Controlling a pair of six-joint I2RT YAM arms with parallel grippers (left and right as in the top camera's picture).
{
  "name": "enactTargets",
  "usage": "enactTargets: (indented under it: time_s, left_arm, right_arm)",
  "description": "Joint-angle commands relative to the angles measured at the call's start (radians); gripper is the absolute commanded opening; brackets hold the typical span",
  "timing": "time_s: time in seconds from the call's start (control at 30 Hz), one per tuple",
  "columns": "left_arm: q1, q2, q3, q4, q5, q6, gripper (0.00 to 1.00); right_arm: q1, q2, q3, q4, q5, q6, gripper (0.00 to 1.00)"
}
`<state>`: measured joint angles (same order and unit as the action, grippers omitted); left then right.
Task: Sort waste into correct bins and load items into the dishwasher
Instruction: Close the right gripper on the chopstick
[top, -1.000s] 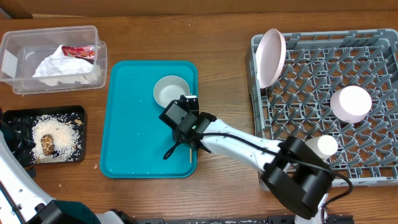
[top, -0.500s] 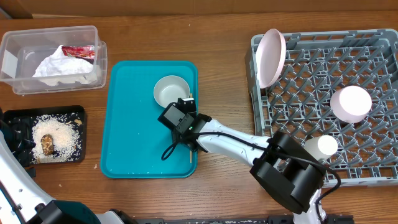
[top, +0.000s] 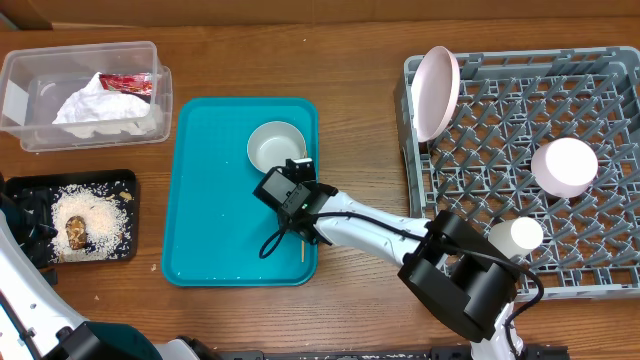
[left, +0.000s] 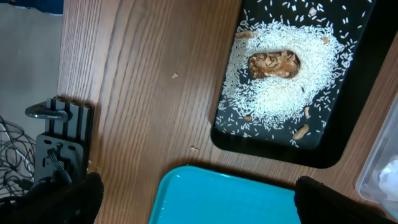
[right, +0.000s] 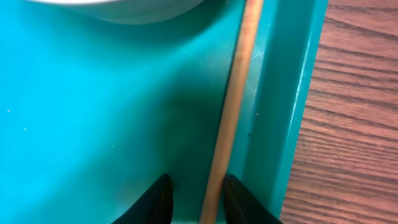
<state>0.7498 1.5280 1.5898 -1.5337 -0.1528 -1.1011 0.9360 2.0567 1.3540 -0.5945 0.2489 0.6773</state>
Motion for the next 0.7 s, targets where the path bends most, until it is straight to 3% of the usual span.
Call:
enactTargets:
  time_s: [0.0,0.27,0.57,0.67]
  left_arm:
    - [0.003,0.003,-0.004,-0.002,-0.003,-0.018,1.0]
    - [0.003,0.003,-0.004,-0.002,-0.003,-0.018,1.0]
    - [0.003,0.003,-0.004,-0.002,-0.004,-0.018,1.0]
    - [0.003,0.003,-0.004,-0.002,-0.003,-0.018,0.99]
  right_arm:
    - [0.013,0.032,0.003,-0.013,0.03,0.009,0.29]
    - [0.013,0.077,-0.018,-0.019,0.069,0.056,0.29]
    - [0.013,0.077,0.025,-0.091,0.064,0.061,0.04]
    - [0.013,0.073,0.102,-0.175,0.065,0.061,0.04]
